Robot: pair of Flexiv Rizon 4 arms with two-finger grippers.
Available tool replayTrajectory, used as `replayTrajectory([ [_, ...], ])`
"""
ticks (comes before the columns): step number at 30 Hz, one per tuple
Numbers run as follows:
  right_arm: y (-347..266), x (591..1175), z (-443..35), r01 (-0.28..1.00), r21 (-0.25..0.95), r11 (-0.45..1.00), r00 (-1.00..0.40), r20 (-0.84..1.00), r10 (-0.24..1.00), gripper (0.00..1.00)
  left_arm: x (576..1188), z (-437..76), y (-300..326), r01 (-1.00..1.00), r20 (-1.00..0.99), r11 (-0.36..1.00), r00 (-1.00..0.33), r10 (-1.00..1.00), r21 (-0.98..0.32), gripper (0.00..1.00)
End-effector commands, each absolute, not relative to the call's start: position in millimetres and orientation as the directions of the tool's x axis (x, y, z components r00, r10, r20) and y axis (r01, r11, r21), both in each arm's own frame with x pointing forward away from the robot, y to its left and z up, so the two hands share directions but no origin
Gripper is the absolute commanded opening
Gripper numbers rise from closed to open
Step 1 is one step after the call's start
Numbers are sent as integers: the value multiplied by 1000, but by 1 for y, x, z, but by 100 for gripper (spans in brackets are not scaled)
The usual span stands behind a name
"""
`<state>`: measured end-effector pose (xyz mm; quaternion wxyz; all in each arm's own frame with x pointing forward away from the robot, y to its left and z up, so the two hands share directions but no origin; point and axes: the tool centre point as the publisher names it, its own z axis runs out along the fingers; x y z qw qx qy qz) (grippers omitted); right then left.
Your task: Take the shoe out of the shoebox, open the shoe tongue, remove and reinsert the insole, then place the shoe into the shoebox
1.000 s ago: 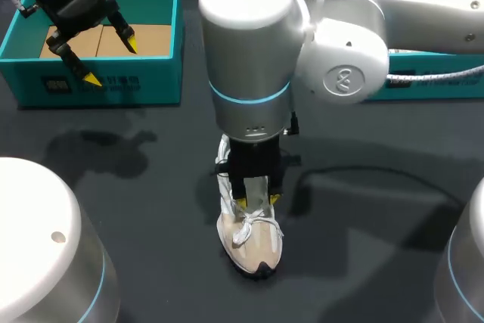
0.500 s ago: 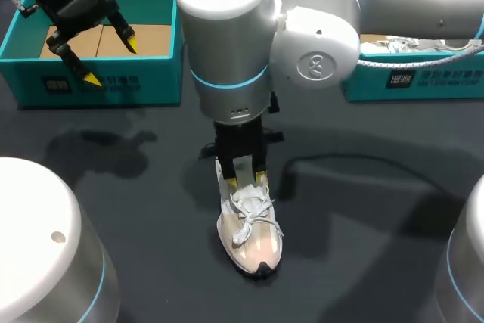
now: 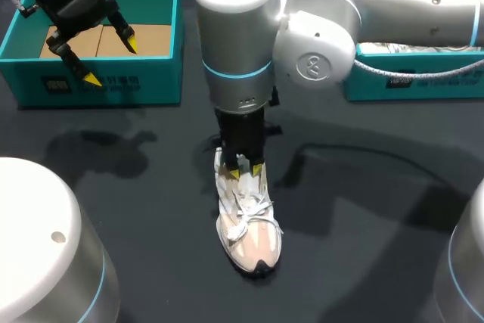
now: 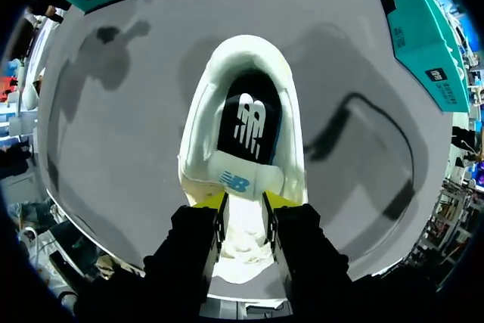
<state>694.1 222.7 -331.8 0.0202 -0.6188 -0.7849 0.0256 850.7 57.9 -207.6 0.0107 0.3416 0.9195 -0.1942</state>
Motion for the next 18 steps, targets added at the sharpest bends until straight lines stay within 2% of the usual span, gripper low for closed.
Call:
replayTrajectory([
  [1,219,684,-308,973,-25,230,-231,-47,972,28,851,-208,58,633,-151,691,-766,625,-349,100],
  [6,220,682,-303,971,-12,241,-241,-73,968,29,851,-208,58,633,-151,691,-766,625,-349,100],
  [18,205,706,-346,957,-92,275,-272,44,961,29,851,-208,58,633,-151,691,-766,625,-349,100],
])
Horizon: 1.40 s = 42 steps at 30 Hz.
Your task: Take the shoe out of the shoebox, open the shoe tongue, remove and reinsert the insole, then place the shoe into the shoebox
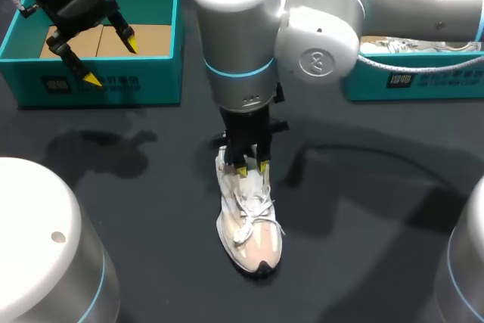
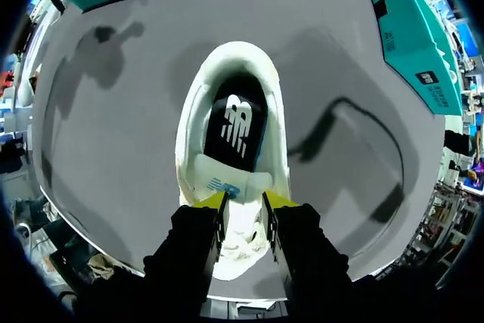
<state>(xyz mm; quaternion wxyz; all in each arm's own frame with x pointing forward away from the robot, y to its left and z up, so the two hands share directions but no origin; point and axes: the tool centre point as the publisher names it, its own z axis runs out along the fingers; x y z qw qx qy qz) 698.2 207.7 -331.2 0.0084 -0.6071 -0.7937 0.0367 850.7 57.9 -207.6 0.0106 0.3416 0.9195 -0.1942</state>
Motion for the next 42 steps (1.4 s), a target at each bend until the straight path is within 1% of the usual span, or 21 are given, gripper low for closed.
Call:
replayTrajectory([
  [1,207,706,-342,955,-85,284,-282,40,959,29,851,-208,58,633,-151,691,-766,625,-349,100],
  [10,219,696,-289,939,-4,345,-344,-92,935,32,851,-208,58,633,-151,691,-766,625,-349,100],
  [12,219,698,-281,916,16,400,-396,-107,912,35,851,-208,58,633,-151,691,-766,625,-349,100],
  [14,218,703,-275,865,24,502,-498,-96,862,37,851,-208,58,633,-151,691,-766,625,-349,100],
  [16,218,708,-272,799,12,601,-598,-95,796,39,851,-208,58,633,-151,691,-766,625,-349,100],
  [17,219,712,-271,744,-1,668,-665,-83,742,40,851,-208,58,633,-151,691,-766,625,-349,100],
  [18,219,714,-271,708,-8,706,-705,-80,705,41,851,-208,58,633,-151,691,-766,625,-349,100],
  [19,220,719,-271,607,-19,794,-794,-55,605,44,851,-208,58,633,-151,691,-766,625,-349,100],
  [20,221,722,-272,524,-35,851,-852,-46,522,45,851,-208,58,633,-151,691,-766,625,-349,100],
  [21,221,724,-272,487,-32,873,-873,-48,485,46,851,-208,58,633,-151,691,-766,625,-349,100],
  [22,222,727,-273,410,-27,912,-912,-34,409,47,851,-208,58,633,-151,691,-766,625,-349,100],
  [23,223,730,-272,298,-29,954,-954,-49,296,49,851,-208,58,633,-151,691,-766,625,-349,100],
  [24,224,731,-272,264,-22,964,-963,-55,262,49,851,-208,58,633,-151,691,-766,625,-349,100],
  [25,226,733,-269,174,-6,985,-983,-61,174,55,851,-208,58,633,-151,691,-766,625,-349,100],
  [26,227,732,-267,61,19,998,-997,-53,62,90,851,-208,58,633,-151,691,-766,625,-349,100],
  [27,226,730,-265,-4,44,999,-1000,-13,-3,100,851,-208,58,633,-151,691,-766,625,-349,100],
  [39,226,730,-265,-4,44,999,-1000,-13,-3,100,851,-208,58,633,-151,691,-766,625,-349,100],
  [40,228,734,-264,-23,4,1000,-999,-24,-23,100,851,-208,58,633,-151,691,-766,625,-349,100],
  [42,229,742,-261,-56,-25,998,-997,-44,-57,100,851,-208,58,633,-151,691,-766,625,-349,100],
])
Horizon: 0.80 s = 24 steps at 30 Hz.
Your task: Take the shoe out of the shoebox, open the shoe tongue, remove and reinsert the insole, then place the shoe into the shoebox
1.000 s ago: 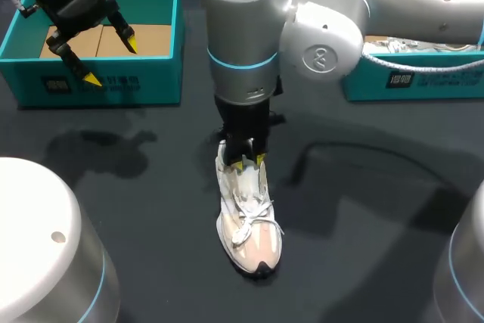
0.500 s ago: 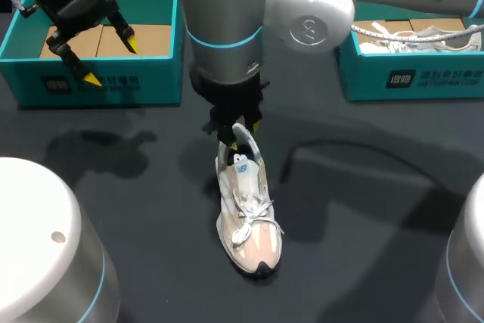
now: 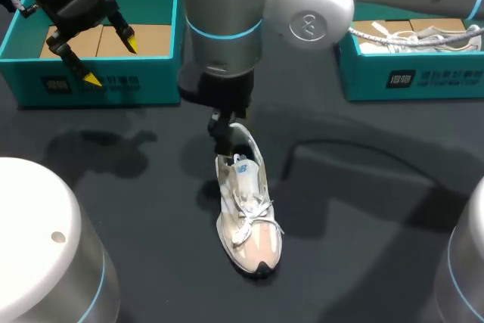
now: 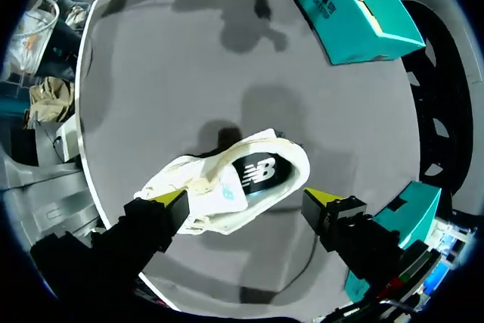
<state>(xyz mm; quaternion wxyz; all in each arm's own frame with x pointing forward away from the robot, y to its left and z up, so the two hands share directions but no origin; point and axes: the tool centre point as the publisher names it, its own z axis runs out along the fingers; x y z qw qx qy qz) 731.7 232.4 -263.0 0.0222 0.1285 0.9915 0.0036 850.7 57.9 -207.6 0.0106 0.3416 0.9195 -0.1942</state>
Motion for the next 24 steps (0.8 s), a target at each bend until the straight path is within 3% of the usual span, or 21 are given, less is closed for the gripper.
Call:
replayTrajectory([
  [1,229,747,-262,-71,-28,997,-996,-52,-72,100,851,-208,58,633,-151,691,-766,625,-349,100],
  [12,242,778,-277,-162,-85,983,-983,-68,-168,100,851,-208,58,633,-151,691,-766,625,-349,100],
  [24,236,799,-313,-175,-48,983,-982,-64,-177,100,851,-208,58,633,-151,691,-766,625,-349,100],
])
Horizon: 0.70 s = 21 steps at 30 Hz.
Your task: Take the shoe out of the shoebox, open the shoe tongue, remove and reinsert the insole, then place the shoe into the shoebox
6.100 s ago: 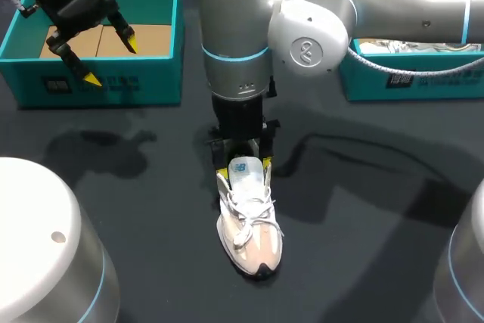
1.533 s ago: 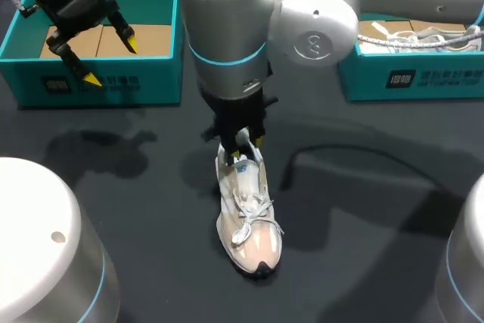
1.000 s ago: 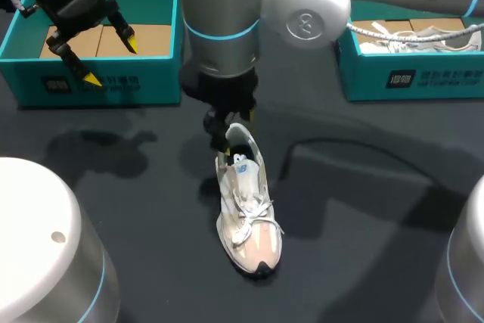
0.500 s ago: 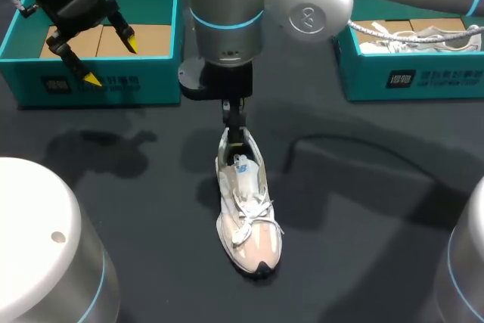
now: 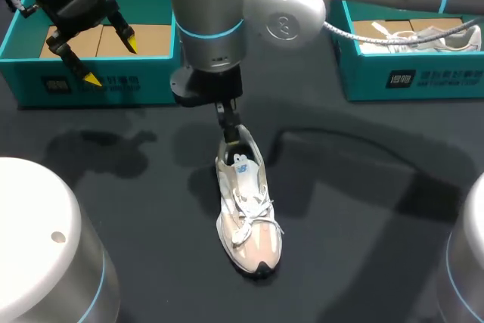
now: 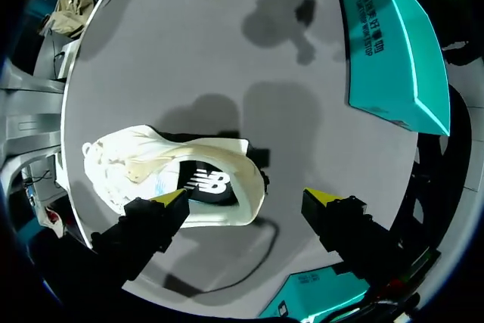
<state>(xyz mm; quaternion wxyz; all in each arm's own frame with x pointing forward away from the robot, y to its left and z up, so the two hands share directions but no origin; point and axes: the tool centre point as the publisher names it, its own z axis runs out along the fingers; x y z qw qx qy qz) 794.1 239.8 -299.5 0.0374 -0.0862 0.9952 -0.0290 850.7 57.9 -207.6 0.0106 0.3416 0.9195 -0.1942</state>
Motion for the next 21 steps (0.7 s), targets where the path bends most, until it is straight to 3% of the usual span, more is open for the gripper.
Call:
replayTrajectory([
  [1,235,801,-315,-175,-47,983,-982,-64,-178,100,851,-208,58,633,-151,691,-766,625,-349,100],
  [17,224,813,-349,-187,-26,982,-981,-50,-188,100,851,-208,58,633,-151,691,-766,625,-349,100],
  [21,225,814,-357,-184,-14,983,-982,-37,-184,90,851,-208,58,633,-151,691,-766,625,-349,100],
])
